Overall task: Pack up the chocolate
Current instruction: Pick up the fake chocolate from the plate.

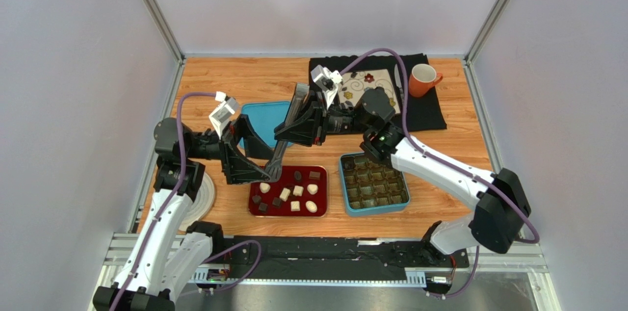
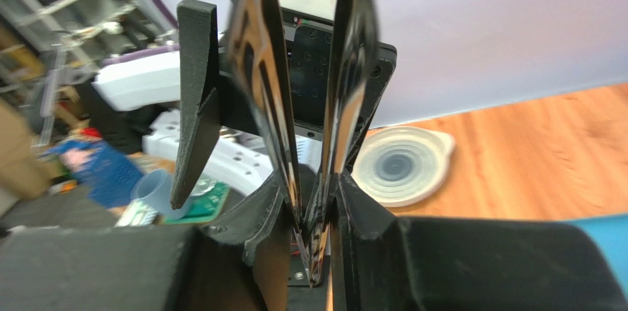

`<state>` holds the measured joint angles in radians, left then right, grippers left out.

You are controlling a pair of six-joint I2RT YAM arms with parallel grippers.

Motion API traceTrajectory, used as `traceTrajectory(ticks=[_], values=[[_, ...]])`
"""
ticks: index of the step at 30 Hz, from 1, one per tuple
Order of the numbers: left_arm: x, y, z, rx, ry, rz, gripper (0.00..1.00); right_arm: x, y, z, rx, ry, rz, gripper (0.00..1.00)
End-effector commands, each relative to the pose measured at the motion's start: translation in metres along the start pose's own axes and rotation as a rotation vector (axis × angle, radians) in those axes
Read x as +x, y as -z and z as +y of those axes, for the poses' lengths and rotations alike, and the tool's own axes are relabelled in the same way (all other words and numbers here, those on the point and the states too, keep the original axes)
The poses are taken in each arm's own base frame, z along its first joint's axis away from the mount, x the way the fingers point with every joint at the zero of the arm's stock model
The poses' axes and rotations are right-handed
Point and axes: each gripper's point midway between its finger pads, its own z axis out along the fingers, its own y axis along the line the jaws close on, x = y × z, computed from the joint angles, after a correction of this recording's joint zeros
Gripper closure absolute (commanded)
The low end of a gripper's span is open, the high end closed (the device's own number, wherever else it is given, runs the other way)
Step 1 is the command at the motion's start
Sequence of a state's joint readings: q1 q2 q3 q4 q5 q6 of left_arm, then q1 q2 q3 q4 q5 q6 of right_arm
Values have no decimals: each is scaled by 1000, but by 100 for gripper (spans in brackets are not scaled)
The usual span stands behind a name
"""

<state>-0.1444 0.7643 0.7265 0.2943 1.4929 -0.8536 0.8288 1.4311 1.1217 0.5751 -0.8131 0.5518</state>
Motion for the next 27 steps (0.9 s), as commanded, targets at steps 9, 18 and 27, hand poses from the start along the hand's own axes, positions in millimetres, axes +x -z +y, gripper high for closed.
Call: traceTrajectory(ticks=[9,18,27], values=[[-34,48,30,-172,-28,-66,8,15,56,-32,425,192,86,100],[8,125,150,-947,107,-85,6,64,60,-69,700,187,162,100],[108,147,174,-1078,200,115,6,101,53,-107,1083,204,178,100]])
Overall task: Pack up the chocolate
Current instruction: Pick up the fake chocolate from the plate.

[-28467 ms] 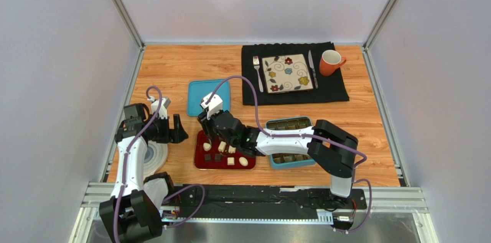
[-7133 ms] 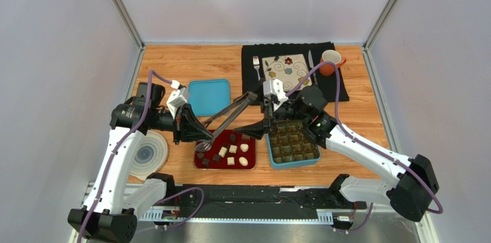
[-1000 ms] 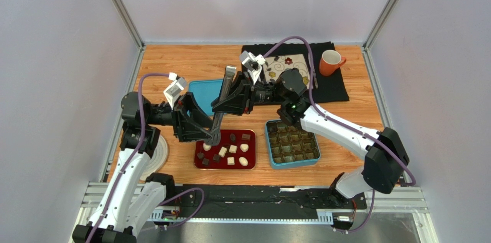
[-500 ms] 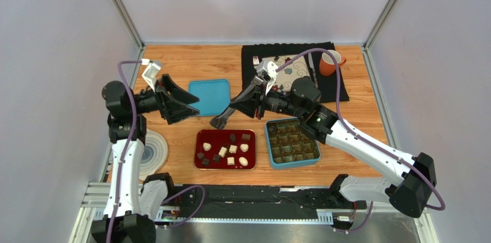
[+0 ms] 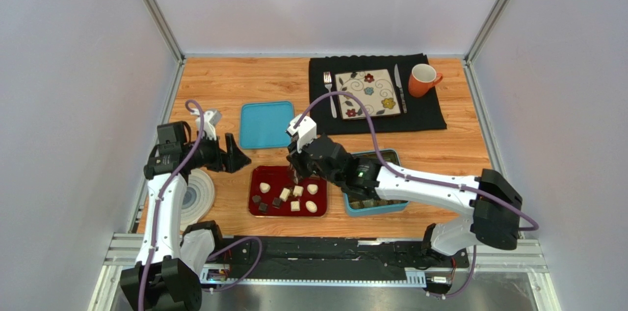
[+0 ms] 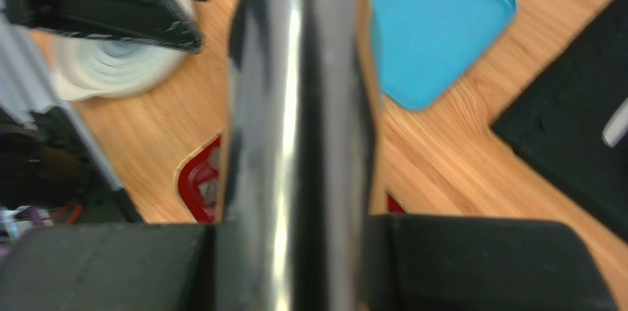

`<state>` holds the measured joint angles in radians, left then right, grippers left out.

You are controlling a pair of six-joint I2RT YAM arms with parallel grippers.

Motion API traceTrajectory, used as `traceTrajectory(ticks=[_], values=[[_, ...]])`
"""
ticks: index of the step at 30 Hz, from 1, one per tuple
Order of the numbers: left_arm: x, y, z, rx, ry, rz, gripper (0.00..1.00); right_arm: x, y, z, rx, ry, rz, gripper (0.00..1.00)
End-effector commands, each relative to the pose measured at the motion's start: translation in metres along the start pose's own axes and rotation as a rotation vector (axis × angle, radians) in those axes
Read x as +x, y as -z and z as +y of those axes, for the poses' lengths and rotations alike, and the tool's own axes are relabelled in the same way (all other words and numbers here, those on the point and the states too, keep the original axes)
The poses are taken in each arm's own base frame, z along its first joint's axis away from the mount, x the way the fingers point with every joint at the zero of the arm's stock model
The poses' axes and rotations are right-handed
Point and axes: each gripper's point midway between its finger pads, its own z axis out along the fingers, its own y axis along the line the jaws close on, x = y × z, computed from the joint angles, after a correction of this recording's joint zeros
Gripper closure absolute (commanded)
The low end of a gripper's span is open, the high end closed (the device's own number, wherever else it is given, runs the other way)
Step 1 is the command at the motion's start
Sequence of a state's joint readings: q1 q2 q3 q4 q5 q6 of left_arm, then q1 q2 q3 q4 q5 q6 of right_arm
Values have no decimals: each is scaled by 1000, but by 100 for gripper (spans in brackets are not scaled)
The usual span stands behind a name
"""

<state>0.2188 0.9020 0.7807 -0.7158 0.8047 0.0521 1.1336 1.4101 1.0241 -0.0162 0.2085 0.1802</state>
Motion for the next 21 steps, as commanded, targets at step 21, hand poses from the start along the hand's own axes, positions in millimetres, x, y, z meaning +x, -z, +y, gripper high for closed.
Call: traceTrajectory(ticks=[21], values=[[50,7,11,-59,-91,94,4,-30,-7,-27,605,-135,-183,100]])
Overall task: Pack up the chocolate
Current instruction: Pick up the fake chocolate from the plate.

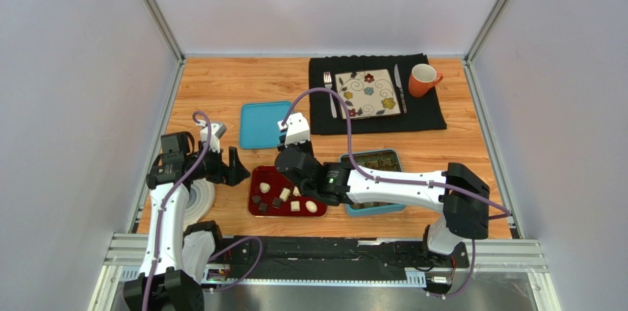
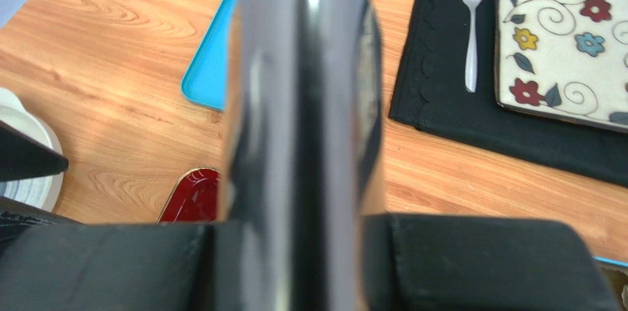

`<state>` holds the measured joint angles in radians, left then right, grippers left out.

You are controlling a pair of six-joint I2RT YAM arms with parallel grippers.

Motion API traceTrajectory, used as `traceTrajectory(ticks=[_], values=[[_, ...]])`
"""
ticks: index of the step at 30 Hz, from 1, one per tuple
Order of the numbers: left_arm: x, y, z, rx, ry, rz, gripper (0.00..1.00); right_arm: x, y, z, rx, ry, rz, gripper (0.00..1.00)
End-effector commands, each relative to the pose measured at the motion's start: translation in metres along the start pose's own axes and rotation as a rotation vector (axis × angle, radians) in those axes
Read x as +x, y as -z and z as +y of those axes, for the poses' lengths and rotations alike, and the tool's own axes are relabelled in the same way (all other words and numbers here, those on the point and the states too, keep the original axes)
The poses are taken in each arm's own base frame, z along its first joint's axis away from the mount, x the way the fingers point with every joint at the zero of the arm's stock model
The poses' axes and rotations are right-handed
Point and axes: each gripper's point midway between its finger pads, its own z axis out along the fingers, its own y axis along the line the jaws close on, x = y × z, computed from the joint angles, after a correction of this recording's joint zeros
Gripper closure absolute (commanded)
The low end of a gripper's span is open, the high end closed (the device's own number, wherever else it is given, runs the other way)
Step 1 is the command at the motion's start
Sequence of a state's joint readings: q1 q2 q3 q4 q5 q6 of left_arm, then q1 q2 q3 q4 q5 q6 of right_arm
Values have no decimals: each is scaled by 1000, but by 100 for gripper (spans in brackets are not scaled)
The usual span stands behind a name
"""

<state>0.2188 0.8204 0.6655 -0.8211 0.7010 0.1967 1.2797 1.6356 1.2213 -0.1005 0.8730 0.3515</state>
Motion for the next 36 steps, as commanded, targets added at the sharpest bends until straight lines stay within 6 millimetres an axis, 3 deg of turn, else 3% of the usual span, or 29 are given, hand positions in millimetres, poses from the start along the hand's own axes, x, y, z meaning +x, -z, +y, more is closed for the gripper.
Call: traceTrajectory(ticks=[1,14,18,22,24,36], values=[[-7,6,-8,26,-45,-27,4,-24,11,-3,61,-104,-67,100],[-17,4,-9,48,-18,-37,4,-6,21,-6,37,-191,-14,100],[-16,2,-7,41,-10,-37,4,-2,22,-4,67,-154,10,82],[-15,2,-6,41,-14,-32,4,-1,23,2,85,-113,1,79],[-14,2,-6,39,-14,-30,4,-1,23,2,92,-110,-2,69],[-16,3,-7,43,-23,-31,4,1,22,3,84,-121,0,58]])
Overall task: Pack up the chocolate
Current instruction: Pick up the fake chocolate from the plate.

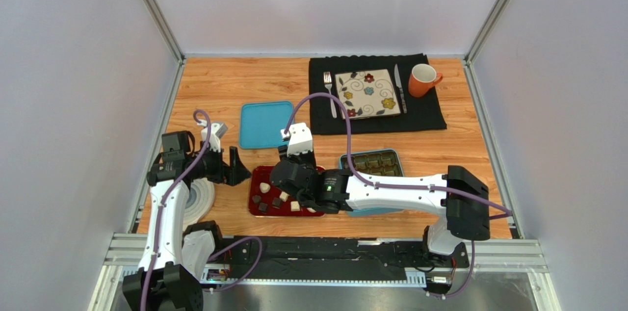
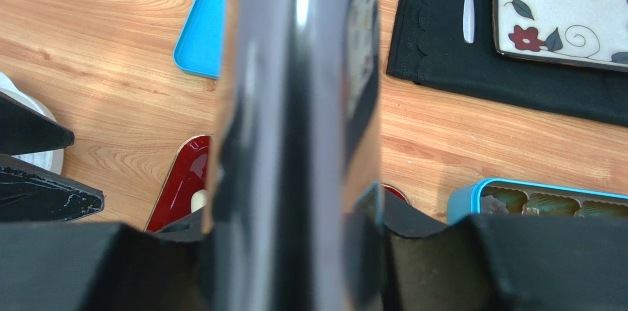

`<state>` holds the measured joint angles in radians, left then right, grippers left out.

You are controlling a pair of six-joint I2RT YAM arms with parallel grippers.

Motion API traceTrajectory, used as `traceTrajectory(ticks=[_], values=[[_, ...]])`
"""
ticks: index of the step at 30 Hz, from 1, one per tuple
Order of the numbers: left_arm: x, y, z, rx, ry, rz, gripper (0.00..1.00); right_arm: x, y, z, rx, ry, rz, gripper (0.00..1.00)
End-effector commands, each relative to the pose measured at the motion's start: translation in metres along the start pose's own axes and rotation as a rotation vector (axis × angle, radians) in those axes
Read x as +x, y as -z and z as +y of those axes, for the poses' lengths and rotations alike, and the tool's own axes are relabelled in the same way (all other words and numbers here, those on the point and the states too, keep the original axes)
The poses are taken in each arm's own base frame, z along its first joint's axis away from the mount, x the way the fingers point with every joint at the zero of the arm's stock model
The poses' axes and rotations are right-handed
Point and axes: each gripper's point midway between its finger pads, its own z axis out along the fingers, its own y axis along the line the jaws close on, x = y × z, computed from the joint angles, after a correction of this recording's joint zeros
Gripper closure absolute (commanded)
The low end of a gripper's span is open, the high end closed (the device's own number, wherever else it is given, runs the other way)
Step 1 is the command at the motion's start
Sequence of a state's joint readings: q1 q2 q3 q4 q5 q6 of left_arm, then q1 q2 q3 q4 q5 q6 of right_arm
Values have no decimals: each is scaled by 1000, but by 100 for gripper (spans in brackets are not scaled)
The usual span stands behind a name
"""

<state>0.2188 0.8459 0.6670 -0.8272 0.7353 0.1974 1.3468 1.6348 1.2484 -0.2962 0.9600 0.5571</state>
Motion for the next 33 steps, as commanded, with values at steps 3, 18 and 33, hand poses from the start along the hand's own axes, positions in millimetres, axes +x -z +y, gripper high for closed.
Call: traceTrajectory(ticks=[3,18,33], values=[[-19,7,-3,5,-46,-45,4,-14,-1,3,23,-71,-43,57],[-21,8,-6,13,-47,-45,5,10,-20,-11,47,-103,-1,57],[-23,9,-8,25,-45,-47,6,25,-31,-5,31,-100,32,58]])
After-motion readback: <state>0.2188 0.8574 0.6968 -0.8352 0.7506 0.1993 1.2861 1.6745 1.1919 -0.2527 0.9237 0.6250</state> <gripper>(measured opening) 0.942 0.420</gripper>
